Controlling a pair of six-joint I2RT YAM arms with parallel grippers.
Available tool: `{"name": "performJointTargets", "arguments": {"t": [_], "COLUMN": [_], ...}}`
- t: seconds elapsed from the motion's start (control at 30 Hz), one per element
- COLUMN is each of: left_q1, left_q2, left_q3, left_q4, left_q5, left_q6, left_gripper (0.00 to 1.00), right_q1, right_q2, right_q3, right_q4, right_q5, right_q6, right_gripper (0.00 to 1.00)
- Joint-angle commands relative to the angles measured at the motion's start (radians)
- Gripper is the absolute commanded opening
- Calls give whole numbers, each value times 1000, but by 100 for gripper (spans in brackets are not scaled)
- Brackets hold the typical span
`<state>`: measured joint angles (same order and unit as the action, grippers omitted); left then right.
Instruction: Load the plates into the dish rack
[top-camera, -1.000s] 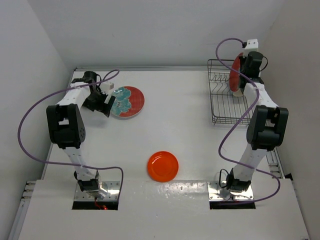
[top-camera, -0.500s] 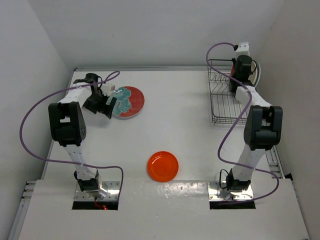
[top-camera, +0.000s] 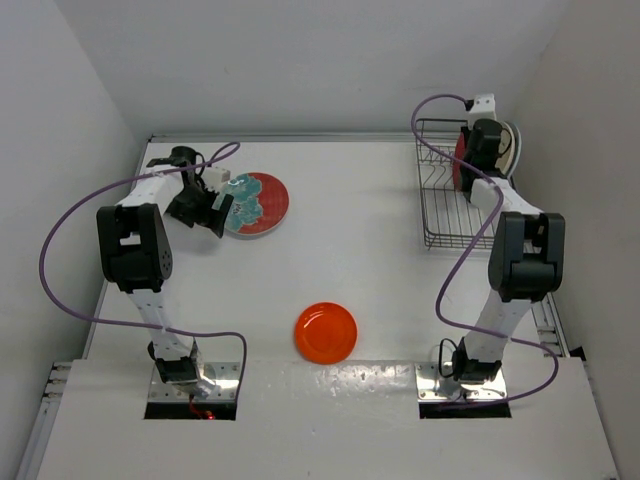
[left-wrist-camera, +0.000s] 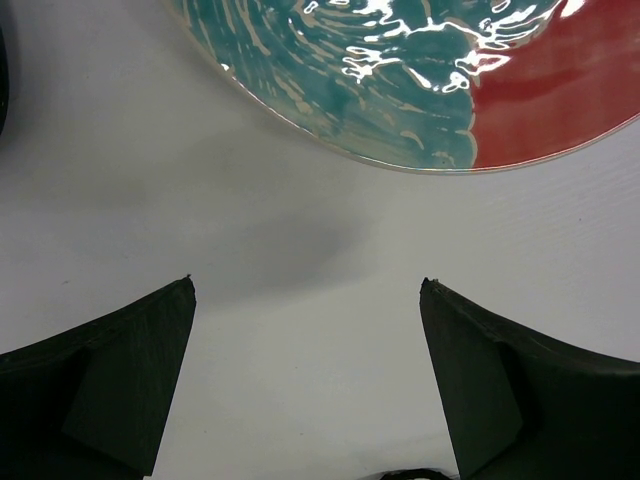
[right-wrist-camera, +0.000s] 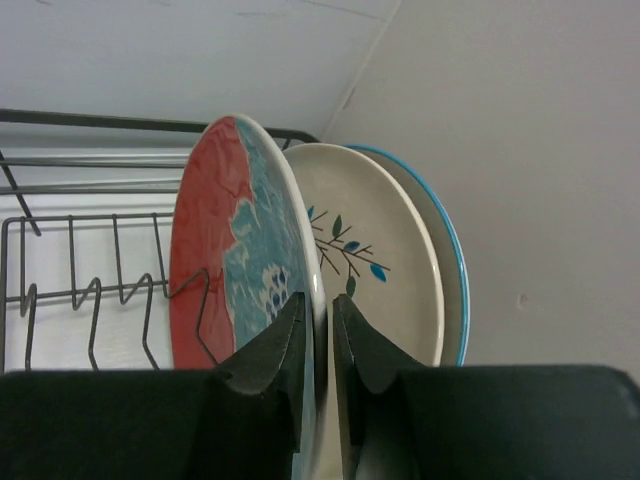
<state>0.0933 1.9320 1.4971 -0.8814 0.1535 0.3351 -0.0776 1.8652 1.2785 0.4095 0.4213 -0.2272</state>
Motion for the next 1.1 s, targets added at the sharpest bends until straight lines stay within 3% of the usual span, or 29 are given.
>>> {"name": "performJointTargets", "arguments": {"t": [0.0, 0.1, 0.23, 0.43, 0.47, 0.53, 0.8, 1.07], "left_q1": [0, 0, 0, 0, 0, 11, 51, 51], "left_q2": [-30, -30, -30, -30, -30, -21, 93, 284], "left_q3": [26, 26, 17, 17, 17, 17, 126, 227], "left_q4": [-1, -1, -1, -1, -1, -1, 39, 140], "left_q5": [15, 15, 15, 60, 60, 92, 221, 259], "left_q6": [11, 12, 21, 21, 21, 21, -44, -208], "left_gripper": [99, 99, 99, 99, 99, 99, 97, 79], "right_q1": [-4, -7, -14, -11, -10, -4, 70, 179], "right_q2": [-34, -29, -50, -113, -130, -176, -402, -627], "right_q3": [-17, -21, -16, -1, 14, 31, -83, -304], "right_q4": [98, 109, 94, 69, 51, 19, -86, -86], "right_q5": [-18, 13, 22, -15, -15, -18, -67, -49], "right_q6": [32, 32, 51, 63, 66, 71, 143, 206], "right_gripper": [16, 16, 41, 64, 74, 85, 89, 89]}}
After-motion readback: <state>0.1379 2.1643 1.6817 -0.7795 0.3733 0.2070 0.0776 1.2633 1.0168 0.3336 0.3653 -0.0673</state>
